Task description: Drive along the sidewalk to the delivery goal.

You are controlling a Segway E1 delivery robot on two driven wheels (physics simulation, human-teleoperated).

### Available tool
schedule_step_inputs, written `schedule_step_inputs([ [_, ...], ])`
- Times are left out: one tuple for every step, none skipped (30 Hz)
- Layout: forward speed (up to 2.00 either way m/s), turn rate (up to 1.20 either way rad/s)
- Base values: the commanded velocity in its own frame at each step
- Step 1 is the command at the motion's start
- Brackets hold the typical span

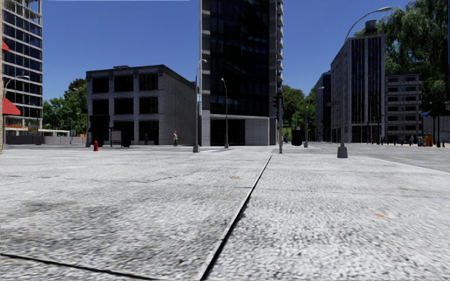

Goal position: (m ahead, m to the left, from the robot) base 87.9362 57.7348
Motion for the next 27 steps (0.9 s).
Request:
schedule_step_inputs([
  [1.91,0.0],
  [1.91,0.0],
  [1.91,0.0],
  [1.91,0.0],
  [1.91,0.0],
  [1.91,0.0],
  [1.91,0.0],
  [1.91,0.0],
  [1.91,0.0],
  [1.91,0.0],
  [1.91,0.0],
  [1.91,0.0],
  [1.91,0.0],
  [1.91,0.0],
  [1.91,0.0],
  [1.91,0.0],
  [1.91,0.0],
  [1.91,0.0],
  [1.91,0.0],
  [1.91,0.0],
  [1.91,0.0],
  [1.91,0.0],
  [1.91,0.0],
  [1.91,0.0],
  [1.91,0.0],
  [1.91,0.0],
  [1.91,0.0],
])
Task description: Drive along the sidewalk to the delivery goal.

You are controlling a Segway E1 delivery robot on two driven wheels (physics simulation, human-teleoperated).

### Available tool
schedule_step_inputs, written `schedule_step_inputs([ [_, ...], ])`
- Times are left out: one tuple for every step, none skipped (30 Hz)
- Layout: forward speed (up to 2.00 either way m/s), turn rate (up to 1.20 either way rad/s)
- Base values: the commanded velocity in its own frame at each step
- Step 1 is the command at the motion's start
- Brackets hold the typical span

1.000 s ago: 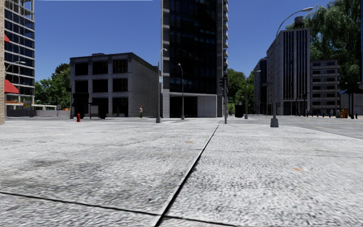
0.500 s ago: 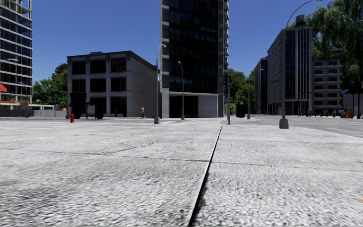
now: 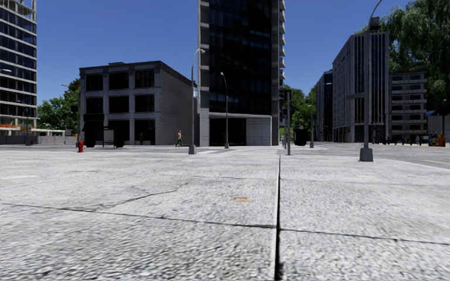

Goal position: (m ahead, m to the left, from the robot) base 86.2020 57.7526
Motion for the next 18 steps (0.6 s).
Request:
schedule_step_inputs([
  [1.91,0.0],
  [1.91,0.0],
  [1.91,0.0],
  [1.91,0.0],
  [1.91,0.0],
  [1.91,0.0],
  [1.91,-0.13],
  [1.91,-0.22],
  [1.91,-0.24],
  [1.91,-0.24],
  [1.91,-0.24],
  [1.91,-0.24],
  [1.91,-0.24],
  [1.91,-0.24],
  [1.91,-0.24],
  [1.91,-0.24],
  [1.91,-0.24],
  [1.91,-0.24],
])
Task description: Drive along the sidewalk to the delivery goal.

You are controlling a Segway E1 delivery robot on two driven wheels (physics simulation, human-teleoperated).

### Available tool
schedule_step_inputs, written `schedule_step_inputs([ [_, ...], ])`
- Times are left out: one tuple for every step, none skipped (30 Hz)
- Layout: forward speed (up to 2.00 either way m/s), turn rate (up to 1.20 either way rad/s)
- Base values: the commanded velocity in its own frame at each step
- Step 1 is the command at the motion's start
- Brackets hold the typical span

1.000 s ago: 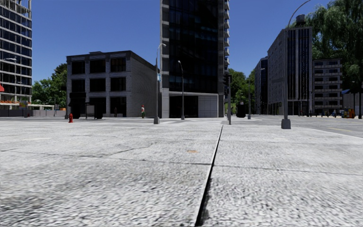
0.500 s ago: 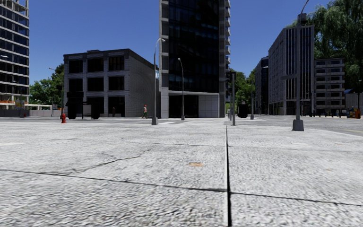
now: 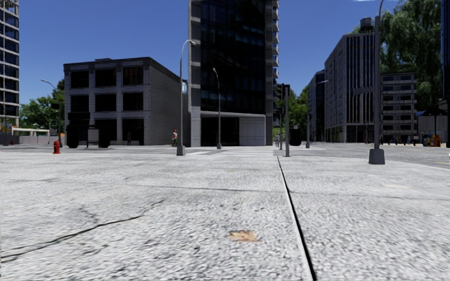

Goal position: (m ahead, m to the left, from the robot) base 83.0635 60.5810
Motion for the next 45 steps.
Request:
schedule_step_inputs([
  [1.91,-0.24],
  [1.91,-0.24],
  [1.91,-0.24],
  [1.91,-0.24],
  [1.91,-0.24],
  [1.91,-0.24],
  [1.91,-0.24],
  [1.91,-0.24],
  [1.91,-0.24],
  [1.91,-0.24],
  [1.92,-0.24],
  [1.92,-0.24],
  [1.92,-0.24],
  [1.92,-0.24],
  [1.92,-0.15],
  [1.92,-0.15],
  [1.92,0.0],
  [1.92,0.0],
  [1.92,0.0],
  [1.92,0.0],
  [1.92,0.0],
  [1.92,0.0],
  [1.92,0.0],
  [1.92,0.0],
  [1.92,0.0],
  [1.92,0.0],
  [1.92,0.0],
  [1.92,0.0],
  [1.92,0.0],
  [1.92,0.0],
  [1.92,0.0],
  [1.92,0.0],
  [1.92,0.0],
  [1.92,0.0],
  [1.92,0.0],
  [1.92,0.0],
  [1.92,0.0],
  [1.92,0.0],
  [1.92,0.0],
  [1.92,0.0],
  [1.92,0.0],
  [1.92,0.0],
  [1.92,0.0],
  [1.92,0.0],
  [1.92,0.0],
])
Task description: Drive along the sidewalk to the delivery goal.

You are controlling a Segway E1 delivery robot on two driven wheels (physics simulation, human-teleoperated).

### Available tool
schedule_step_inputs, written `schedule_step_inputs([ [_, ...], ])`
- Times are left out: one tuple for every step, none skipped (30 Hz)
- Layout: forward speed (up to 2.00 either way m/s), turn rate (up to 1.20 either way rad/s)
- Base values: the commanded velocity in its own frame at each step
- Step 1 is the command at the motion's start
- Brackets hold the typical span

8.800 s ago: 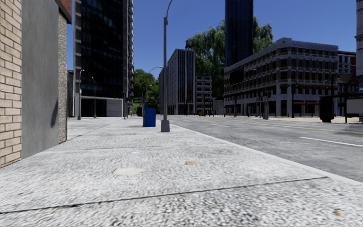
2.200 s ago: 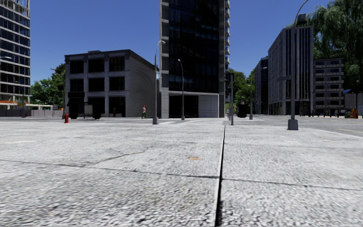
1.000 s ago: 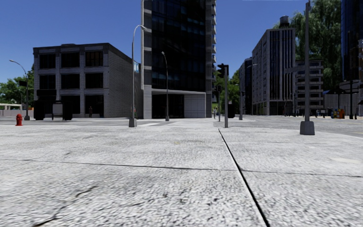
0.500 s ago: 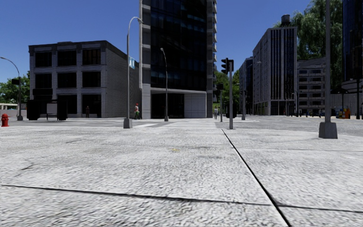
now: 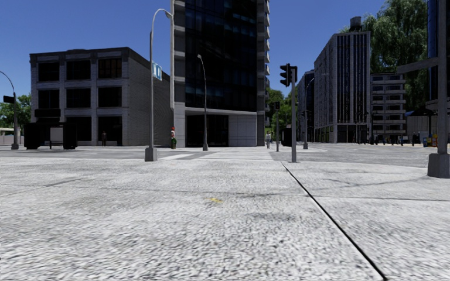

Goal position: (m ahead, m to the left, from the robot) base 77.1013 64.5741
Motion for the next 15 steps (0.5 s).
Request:
schedule_step_inputs([
  [1.92,0.0],
  [1.92,0.0],
  [1.92,0.0],
  [1.92,0.0],
  [1.92,0.0],
  [1.92,0.0],
  [1.92,0.0],
  [1.92,0.0],
  [1.92,0.0],
  [1.92,0.0],
  [1.92,0.0],
  [1.92,0.0],
  [1.92,0.0],
  [1.92,0.0],
  [1.92,0.0],
])
